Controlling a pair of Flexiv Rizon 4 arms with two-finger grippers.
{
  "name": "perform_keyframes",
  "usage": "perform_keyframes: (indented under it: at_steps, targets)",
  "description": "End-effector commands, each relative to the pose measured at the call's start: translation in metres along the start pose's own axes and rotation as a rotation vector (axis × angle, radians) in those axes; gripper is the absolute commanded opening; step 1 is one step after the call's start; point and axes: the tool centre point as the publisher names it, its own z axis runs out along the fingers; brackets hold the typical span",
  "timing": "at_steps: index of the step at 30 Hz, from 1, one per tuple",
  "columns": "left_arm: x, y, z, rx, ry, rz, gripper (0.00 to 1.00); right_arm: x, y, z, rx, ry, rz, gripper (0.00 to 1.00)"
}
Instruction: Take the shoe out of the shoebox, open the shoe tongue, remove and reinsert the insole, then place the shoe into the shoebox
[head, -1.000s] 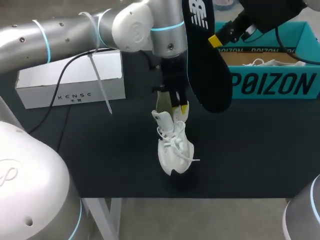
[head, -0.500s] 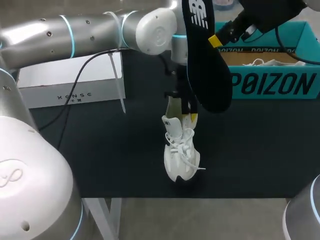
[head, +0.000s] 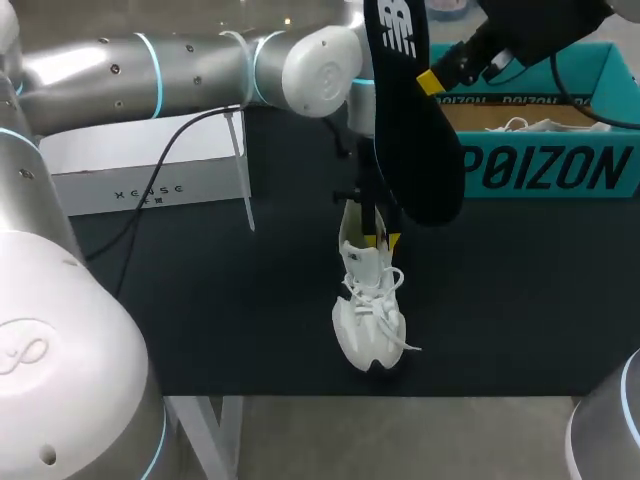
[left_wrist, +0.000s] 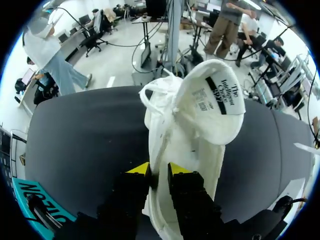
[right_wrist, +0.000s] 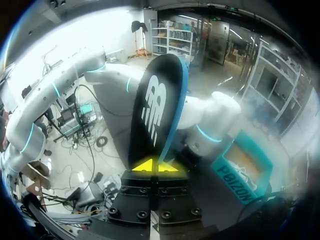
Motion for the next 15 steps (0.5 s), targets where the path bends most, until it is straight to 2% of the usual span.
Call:
perform_keyframes:
  at_steps: [1, 4, 8, 12, 15]
  targets:
    - [0.0, 0.0, -0.001, -0.001, -0.021, 0.0, 1.0, 0.0, 0.003, 0.001, 0.006, 0.0, 0.002, 0.0]
    - [-0.003, -0.001, -0.004, -0.013, -0.04, 0.008, 1.0, 0.0, 0.003, 0.001, 0.006, 0.0, 0.002, 0.0]
    - [-0.008, -0.002, -0.019, -0.033, -0.146, 0.023, 1.0, 0.0, 0.003, 0.001, 0.006, 0.0, 0.002, 0.0]
    - [-0.007, 0.004, -0.049, -0.084, -0.347, 0.008, 1.0, 0.0, 0.003, 0.001, 0.006, 0.0, 0.002, 0.0]
    - [-0.002, 0.016, -0.072, -0.137, -0.54, -0.032, 1.0, 0.0, 0.003, 0.001, 0.006, 0.0, 0.002, 0.0]
